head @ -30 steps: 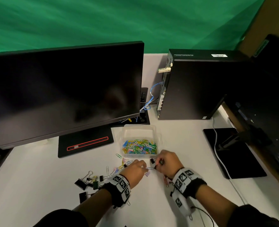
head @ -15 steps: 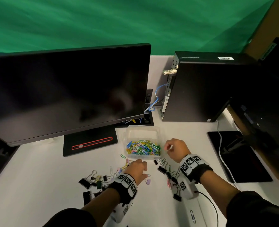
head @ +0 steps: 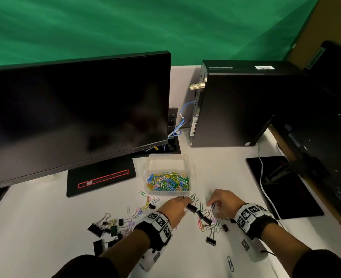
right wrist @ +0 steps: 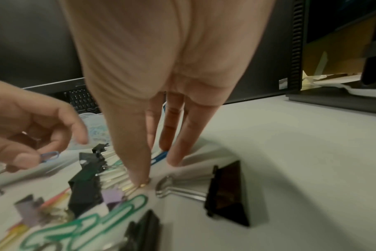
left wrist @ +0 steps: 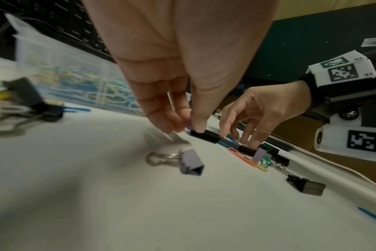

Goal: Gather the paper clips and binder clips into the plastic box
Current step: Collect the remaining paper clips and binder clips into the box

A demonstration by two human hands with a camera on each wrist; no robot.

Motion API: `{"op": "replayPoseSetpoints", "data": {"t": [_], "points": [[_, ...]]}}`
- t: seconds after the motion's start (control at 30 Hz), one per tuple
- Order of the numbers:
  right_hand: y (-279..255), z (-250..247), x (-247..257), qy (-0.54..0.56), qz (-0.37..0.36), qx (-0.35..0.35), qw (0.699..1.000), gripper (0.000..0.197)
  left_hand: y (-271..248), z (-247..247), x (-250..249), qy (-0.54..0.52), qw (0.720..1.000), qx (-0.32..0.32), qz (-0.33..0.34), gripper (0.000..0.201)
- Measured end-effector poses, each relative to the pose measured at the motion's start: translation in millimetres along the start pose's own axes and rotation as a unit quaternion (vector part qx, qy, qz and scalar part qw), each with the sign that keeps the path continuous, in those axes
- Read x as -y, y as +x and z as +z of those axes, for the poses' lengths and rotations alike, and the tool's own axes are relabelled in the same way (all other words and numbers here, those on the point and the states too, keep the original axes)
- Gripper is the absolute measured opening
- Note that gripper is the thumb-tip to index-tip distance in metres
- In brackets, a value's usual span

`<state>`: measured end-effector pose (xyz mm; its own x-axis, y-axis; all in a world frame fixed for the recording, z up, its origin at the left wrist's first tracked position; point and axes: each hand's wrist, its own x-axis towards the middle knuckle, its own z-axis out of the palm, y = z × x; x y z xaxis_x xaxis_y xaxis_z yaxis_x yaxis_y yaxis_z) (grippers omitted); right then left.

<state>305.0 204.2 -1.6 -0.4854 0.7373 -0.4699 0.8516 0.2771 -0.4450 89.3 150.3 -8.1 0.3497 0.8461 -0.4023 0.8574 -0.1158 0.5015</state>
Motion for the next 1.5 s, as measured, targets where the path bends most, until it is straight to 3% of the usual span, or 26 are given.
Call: {"op": "replayPoseSetpoints", "data": {"t": [0.1,0.23,0.37,0.53,0.63,0.7,0.83,0.97,1.03,1.2,1.3,1.5], "points": [[1.5,2.1,-5.3,0.003,0.026,-0.023,0.999,0.029,8.3,8.2,-1.3,0.06,0.998,0.004,0.023,0.049],[-1.0,0.7,-3.7,-0.001,0.051,-0.023,0.998,0.015,10.0,10.5,2.9,0.113,0.993,0.005,0.031,0.042],[-0.4,8.0,-4.4,0.011,0.047,-0.012,0.999,0.033,-0.9,7.5,12.3,0.11,0.993,0.008,0.041,0.033],[5.5,10.1,-0.7,0.02,0.032,0.003,0.999,0.024,-24.4,1.4,21.0,0.084,0.994,0.062,0.043,0.025],[10.6,6.9,8.7,0.027,0.008,-0.025,0.999,0.015,-32.2,-0.8,25.5,0.086,0.992,0.084,0.033,0.029],[15.8,5.4,13.6,0.043,0.003,-0.046,0.998,0.023,-33.1,-4.2,26.2,0.073,0.993,0.091,0.024,0.03],[26.2,1.0,21.9,0.036,-0.02,-0.029,0.999,0.037,-25.6,-15.4,18.6,0.013,0.999,0.037,0.021,0.028],[31.9,-1.0,25.2,0.011,-0.039,0.002,0.999,0.033,-10.8,-17.6,5.1,-0.016,1.0,-0.018,0.0,0.022],[33.5,-2.0,24.4,0.006,-0.044,0.013,0.999,0.03,-5.7,-11.8,-3.2,-0.026,1.0,-0.015,0.001,0.021],[33.4,-7.1,23.5,-0.013,-0.056,0.041,0.997,0.015,-1.5,13.2,-22.7,0.042,0.994,0.056,0.079,0.024],[33.4,-5.6,22.0,-0.033,-0.055,0.044,0.997,0.012,2.7,19.2,-24.4,0.103,0.983,0.057,0.143,0.029],[29.0,0.2,20.5,-0.057,-0.051,0.058,0.995,0.01,10.9,19.3,-20.7,0.17,0.97,0.076,0.154,0.028]]}}
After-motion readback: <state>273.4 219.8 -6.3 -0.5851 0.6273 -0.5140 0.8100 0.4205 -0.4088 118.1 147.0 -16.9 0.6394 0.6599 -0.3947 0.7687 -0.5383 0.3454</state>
